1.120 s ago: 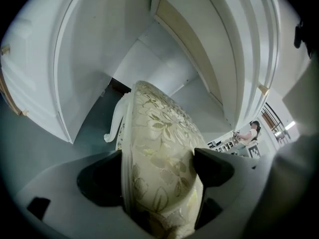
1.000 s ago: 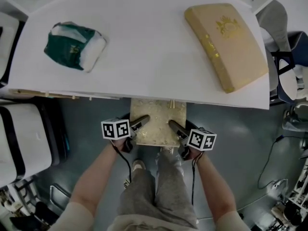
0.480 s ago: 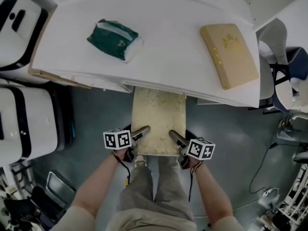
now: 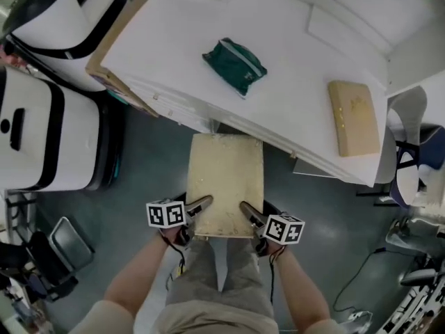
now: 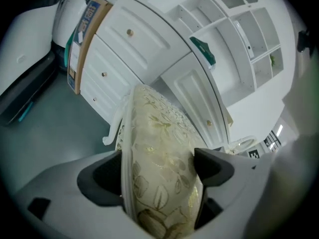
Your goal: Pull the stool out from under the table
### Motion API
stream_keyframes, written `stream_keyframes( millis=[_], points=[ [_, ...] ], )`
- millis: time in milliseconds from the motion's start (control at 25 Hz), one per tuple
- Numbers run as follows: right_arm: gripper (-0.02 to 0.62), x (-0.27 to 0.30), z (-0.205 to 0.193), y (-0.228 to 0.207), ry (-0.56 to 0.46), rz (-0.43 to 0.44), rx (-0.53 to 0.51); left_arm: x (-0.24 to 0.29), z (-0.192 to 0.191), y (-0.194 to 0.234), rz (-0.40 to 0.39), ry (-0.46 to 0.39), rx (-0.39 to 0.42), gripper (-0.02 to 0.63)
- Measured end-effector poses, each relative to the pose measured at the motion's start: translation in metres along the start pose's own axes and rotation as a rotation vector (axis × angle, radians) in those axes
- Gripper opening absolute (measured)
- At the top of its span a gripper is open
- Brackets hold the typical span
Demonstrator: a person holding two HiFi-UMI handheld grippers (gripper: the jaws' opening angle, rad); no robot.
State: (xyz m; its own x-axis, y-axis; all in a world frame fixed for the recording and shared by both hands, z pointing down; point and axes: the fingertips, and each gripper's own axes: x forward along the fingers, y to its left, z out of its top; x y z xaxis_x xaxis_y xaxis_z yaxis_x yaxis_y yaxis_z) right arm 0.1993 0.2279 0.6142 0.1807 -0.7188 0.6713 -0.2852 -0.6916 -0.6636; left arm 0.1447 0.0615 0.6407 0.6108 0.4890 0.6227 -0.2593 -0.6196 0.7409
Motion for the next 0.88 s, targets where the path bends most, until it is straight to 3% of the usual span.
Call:
stream_keyframes(
  millis=[520, 880],
  points=[
    [0.380, 0.110, -0.026, 0.132, 0.269, 0.215, -0.296, -0.138, 0.003, 0.098, 0.148, -0.362, -0.218, 0.457],
    [0.380, 0.192, -0.068, 0.221, 0.511, 0.384, -0.570, -0.219, -0.027, 0.166, 0.284, -0.671, -0.416, 0.457]
  ],
)
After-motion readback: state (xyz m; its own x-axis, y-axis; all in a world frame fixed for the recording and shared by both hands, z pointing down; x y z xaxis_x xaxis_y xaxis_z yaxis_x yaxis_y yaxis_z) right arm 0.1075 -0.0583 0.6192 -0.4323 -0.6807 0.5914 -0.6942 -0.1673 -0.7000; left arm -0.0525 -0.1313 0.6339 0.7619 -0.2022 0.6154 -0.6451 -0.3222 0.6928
